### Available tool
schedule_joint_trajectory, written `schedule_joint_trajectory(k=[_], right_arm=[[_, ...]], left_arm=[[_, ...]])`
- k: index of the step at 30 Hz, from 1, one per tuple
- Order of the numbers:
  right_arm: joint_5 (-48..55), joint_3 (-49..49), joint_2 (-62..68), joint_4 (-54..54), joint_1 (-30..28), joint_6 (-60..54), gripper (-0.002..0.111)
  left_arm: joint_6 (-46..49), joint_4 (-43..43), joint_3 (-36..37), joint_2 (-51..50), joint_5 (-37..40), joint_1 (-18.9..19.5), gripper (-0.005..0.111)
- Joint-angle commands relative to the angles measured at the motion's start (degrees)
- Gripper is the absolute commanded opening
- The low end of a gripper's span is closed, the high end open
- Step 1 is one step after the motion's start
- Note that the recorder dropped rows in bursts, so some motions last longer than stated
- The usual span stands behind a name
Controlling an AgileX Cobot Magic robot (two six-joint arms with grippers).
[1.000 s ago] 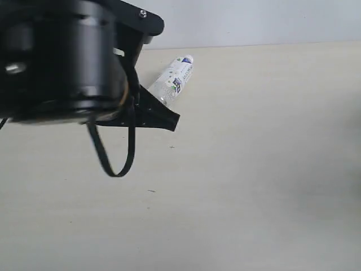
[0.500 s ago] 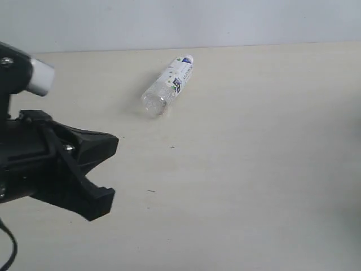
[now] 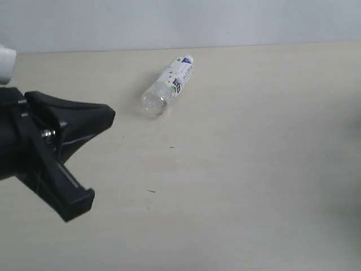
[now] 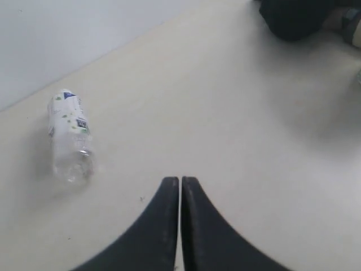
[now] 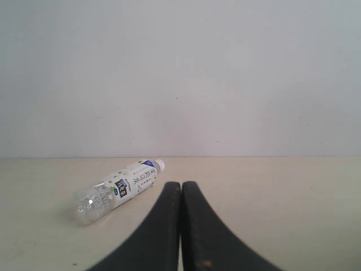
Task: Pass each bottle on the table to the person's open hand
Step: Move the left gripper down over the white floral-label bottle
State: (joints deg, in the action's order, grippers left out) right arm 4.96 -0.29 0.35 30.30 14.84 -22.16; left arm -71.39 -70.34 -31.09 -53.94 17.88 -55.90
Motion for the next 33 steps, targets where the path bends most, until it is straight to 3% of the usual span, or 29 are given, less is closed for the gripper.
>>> schedule_joint_trajectory(k=[1,11,17,23,26,29,33], right_arm=[[-0.4,0.3,-0.4,-0.4,-0.2,-0.3,0.000],[-0.4,0.3,-0.4,-0.4,-0.2,-0.3,0.000],[-0.4,0.3,-0.4,-0.4,-0.2,-0.3,0.000],[-0.4,0.3,-0.4,-0.4,-0.2,-0.3,0.000],[-0.4,0.3,-0.4,-0.4,-0.2,-0.3,0.000],[-0.4,0.3,-0.4,-0.4,-0.2,-0.3,0.000],[-0.6,0.3,-0.4,-0.4,-0.2,-0.3,0.000]], left_arm=[[0.2,-0.8,-4.6,-3.7,9.8,0.0,0.004],[-4.3,-0.7,-5.6,-5.8,5.7,0.0,0.004],[-2.8,-0.4,-7.8,-7.6,10.6,0.0,0.004],[7.0,0.1,-14.4,-15.8,19.5,0.0,0.004],[16.4,3.5,-19.8,-20.8,26.7,0.1,0.004],[26.6,9.1,-25.4,-26.0,29.4,3.1,0.002],[41.5,24.0,-34.2,-33.4,29.6,9.9,0.000]])
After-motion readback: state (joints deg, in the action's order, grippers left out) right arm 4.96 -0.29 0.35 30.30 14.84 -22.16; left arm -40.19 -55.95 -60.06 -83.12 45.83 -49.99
